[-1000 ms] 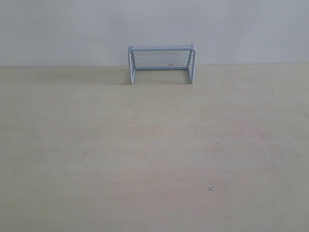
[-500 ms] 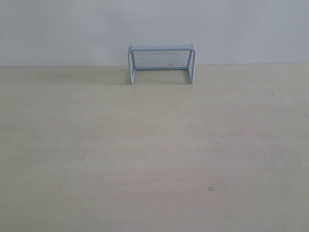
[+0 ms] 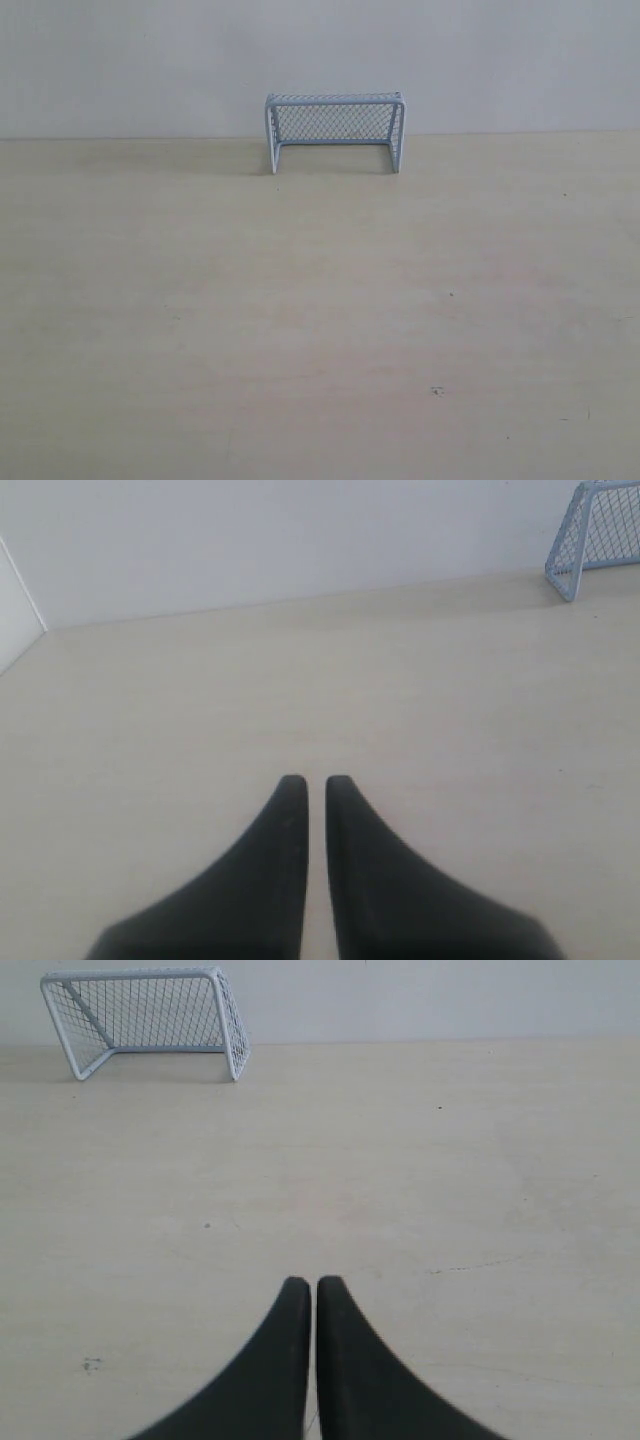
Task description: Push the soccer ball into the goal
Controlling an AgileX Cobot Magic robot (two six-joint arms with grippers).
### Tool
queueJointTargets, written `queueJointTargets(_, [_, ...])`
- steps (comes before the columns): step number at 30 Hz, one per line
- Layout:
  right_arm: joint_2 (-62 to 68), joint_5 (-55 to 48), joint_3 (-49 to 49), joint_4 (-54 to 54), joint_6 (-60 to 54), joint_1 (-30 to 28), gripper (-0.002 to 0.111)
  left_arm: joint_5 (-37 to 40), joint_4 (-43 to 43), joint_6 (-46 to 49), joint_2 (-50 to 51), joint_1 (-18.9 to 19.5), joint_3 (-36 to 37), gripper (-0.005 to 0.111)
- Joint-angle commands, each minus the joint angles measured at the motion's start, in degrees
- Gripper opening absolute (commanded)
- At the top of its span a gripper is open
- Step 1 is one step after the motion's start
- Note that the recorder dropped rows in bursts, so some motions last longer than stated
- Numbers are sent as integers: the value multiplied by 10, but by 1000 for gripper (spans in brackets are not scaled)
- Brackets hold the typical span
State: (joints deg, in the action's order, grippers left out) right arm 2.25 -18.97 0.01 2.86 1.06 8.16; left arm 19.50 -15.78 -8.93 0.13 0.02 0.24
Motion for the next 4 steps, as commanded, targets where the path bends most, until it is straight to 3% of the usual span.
queueJointTargets(1, [-4, 1, 0, -2, 2, -2, 0, -2, 0, -5, -1, 1, -2, 6])
queueJointTargets(4, [-4, 1, 0, -2, 2, -2, 0, -2, 0, -5, -1, 1, -2, 6])
